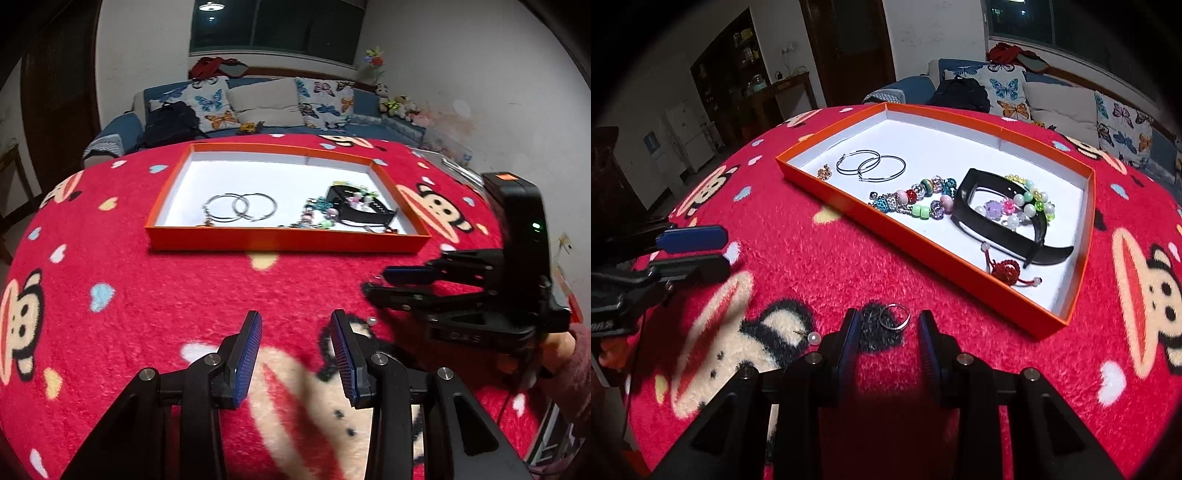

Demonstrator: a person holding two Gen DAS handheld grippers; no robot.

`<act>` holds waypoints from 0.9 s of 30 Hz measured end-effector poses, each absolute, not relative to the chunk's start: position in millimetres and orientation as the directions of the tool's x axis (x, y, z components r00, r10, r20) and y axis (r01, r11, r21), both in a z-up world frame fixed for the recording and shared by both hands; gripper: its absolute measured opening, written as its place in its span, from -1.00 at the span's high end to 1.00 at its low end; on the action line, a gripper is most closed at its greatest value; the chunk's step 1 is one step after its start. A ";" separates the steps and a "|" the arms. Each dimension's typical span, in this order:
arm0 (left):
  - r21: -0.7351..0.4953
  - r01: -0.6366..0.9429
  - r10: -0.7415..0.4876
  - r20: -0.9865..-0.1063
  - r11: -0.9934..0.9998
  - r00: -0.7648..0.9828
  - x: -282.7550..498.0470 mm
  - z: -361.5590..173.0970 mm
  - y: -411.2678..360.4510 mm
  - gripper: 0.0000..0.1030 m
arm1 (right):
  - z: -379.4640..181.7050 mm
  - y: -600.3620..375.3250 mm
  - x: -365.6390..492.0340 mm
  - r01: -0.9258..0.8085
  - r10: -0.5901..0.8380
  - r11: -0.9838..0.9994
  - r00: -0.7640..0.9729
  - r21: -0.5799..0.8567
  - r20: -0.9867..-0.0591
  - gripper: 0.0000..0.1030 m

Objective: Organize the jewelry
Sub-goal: 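Close the left tool on the pearl stud while the right tool closes on the small silver ring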

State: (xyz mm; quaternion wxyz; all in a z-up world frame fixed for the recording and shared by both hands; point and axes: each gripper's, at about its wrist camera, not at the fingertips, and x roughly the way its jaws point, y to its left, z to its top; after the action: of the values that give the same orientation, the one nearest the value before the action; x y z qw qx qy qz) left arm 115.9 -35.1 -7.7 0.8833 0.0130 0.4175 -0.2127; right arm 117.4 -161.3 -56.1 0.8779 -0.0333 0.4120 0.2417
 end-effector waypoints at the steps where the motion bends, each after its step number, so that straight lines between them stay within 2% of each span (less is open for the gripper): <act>1: -0.163 0.397 -0.377 -0.743 0.903 0.553 115.5 -8.0 -37.6 0.19 | -55.9 -160.4 117.3 -0.453 0.393 0.882 0.546 0.134 -0.740 0.30; 3: -0.172 0.416 -0.395 -0.742 0.893 0.542 114.7 -8.7 -42.3 0.19 | -56.2 -158.5 116.8 -0.454 0.384 0.883 0.553 0.119 -0.739 0.34; 7: -0.148 0.463 -0.407 -0.743 0.874 0.531 112.5 -12.4 -56.7 0.19 | -56.6 -154.5 115.9 -0.457 0.360 0.886 0.567 0.081 -0.741 0.60; 18: -0.071 0.608 -0.438 -0.759 0.791 0.482 110.4 -30.8 -95.9 0.25 | -53.8 -170.8 114.3 -0.427 0.367 0.897 0.576 0.115 -0.730 0.61; 22: -0.060 0.637 -0.450 -0.759 0.769 0.471 117.1 -34.8 -104.9 0.49 | -54.2 -179.4 112.9 -0.413 0.376 0.900 0.567 0.143 -0.732 0.60; 27: -0.044 0.654 -0.443 -0.769 0.755 0.461 124.5 -43.5 -111.5 0.61 | -54.5 -184.1 110.6 -0.408 0.382 0.900 0.567 0.154 -0.730 0.60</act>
State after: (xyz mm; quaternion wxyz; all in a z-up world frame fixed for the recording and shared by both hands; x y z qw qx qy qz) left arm 124.5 -111.5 -43.5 0.8446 0.1300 0.4052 -0.3248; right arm 110.6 -184.1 -54.5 0.8851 -0.0159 0.4082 0.2230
